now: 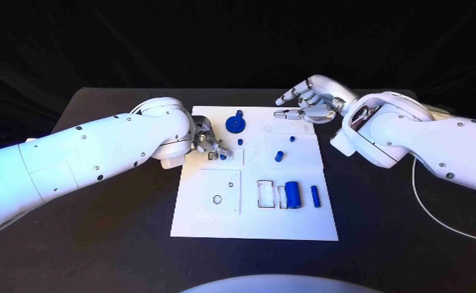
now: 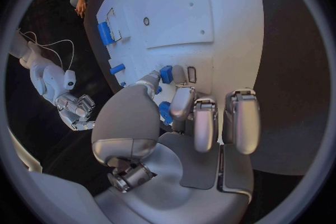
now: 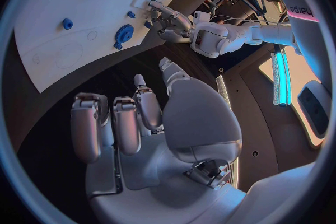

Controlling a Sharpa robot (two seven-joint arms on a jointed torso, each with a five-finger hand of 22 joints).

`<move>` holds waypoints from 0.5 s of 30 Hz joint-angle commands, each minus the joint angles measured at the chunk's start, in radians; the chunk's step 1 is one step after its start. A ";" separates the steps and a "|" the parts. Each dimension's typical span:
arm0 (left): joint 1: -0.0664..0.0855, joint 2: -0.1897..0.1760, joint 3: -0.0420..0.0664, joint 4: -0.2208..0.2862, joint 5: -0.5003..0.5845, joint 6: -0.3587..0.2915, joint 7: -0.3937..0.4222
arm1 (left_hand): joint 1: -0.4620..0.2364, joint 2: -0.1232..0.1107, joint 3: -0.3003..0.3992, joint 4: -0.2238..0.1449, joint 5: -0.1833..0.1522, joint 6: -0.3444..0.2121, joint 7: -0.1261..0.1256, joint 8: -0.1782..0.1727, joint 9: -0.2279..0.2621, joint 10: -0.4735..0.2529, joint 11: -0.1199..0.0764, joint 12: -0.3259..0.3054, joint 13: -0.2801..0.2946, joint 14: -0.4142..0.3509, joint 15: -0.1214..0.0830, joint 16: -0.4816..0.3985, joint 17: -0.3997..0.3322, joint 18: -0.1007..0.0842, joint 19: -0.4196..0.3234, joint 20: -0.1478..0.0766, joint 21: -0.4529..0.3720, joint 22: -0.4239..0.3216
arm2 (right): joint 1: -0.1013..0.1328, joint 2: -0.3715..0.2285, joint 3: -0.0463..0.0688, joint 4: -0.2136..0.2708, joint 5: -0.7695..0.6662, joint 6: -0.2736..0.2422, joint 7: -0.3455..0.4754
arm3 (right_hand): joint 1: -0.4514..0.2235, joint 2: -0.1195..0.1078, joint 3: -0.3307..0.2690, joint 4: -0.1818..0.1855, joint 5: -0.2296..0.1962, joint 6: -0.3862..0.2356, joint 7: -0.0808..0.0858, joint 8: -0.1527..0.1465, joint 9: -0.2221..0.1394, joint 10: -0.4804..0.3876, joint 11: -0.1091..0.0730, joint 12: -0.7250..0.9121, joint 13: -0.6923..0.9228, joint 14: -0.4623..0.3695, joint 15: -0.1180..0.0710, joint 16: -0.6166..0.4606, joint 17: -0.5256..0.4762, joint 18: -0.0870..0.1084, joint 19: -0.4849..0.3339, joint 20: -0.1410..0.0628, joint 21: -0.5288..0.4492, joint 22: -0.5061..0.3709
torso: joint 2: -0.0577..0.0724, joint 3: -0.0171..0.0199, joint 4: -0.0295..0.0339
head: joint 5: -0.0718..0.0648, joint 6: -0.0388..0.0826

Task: Assemble the parts on the task board

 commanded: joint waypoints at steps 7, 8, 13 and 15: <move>0.006 -0.030 0.028 0.040 -0.008 -0.055 -0.099 | 0.000 0.024 -0.076 0.033 -0.033 0.006 0.001 0.008 -0.001 0.005 -0.001 0.003 -0.002 0.107 -0.008 0.003 0.263 -0.013 0.047 -0.008 0.000 0.163 | -0.001 0.003 0.000 -0.006 0.000 0.001 0.009 | -0.013 0.005 -0.021 0.010 -0.002 0.005 -0.003 -0.001 0.001 -0.003 -0.002 -0.004 0.076 0.082 -0.001 -0.005 0.158 -0.005 -0.006 0.001 -0.005 0.036 | 0.000 -0.0010 -0.0008 | 0.003 0.010; 0.007 -0.033 0.033 0.044 -0.003 -0.058 -0.098 | -0.002 0.029 -0.089 0.034 -0.044 0.004 0.002 0.008 -0.001 0.004 -0.001 0.002 -0.003 0.107 -0.008 0.003 0.263 -0.012 0.047 -0.008 -0.001 0.162 | -0.001 0.003 0.000 -0.007 0.000 0.001 0.009 | -0.013 0.005 -0.021 0.010 -0.002 0.005 -0.003 -0.001 0.001 -0.003 -0.002 -0.004 0.076 0.082 -0.001 -0.005 0.158 -0.005 -0.006 0.001 -0.005 0.036 | 0.000 -0.0003 -0.0010 | 0.003 0.011; 0.022 -0.052 0.057 0.061 0.026 -0.050 -0.099 | 0.007 0.036 -0.119 0.032 -0.056 -0.007 0.005 0.006 -0.002 -0.006 0.001 -0.011 -0.015 0.107 -0.006 0.003 0.263 -0.008 0.039 -0.007 -0.012 0.148 | -0.001 0.006 0.000 -0.011 0.001 0.002 0.010 | -0.014 0.005 -0.023 0.011 -0.002 0.004 -0.003 -0.001 0.001 -0.002 -0.002 -0.003 0.076 0.082 -0.001 -0.005 0.158 -0.005 -0.006 0.001 -0.005 0.036 | 0.001 -0.0008 -0.0018 | 0.002 0.015; 0.034 -0.058 0.063 0.060 0.044 -0.021 -0.105 | 0.029 0.038 -0.130 0.028 -0.055 -0.024 0.011 -0.003 -0.005 -0.021 0.006 -0.031 -0.036 0.107 -0.004 0.003 0.263 -0.004 0.029 -0.005 -0.027 0.130 | -0.001 0.007 -0.001 -0.012 0.002 0.003 0.010 | -0.014 0.005 -0.023 0.011 -0.002 0.004 -0.003 -0.001 0.001 -0.002 -0.002 -0.003 0.076 0.082 -0.001 -0.005 0.158 -0.005 -0.006 0.001 -0.005 0.036 | 0.001 -0.0007 -0.0016 | 0.003 0.015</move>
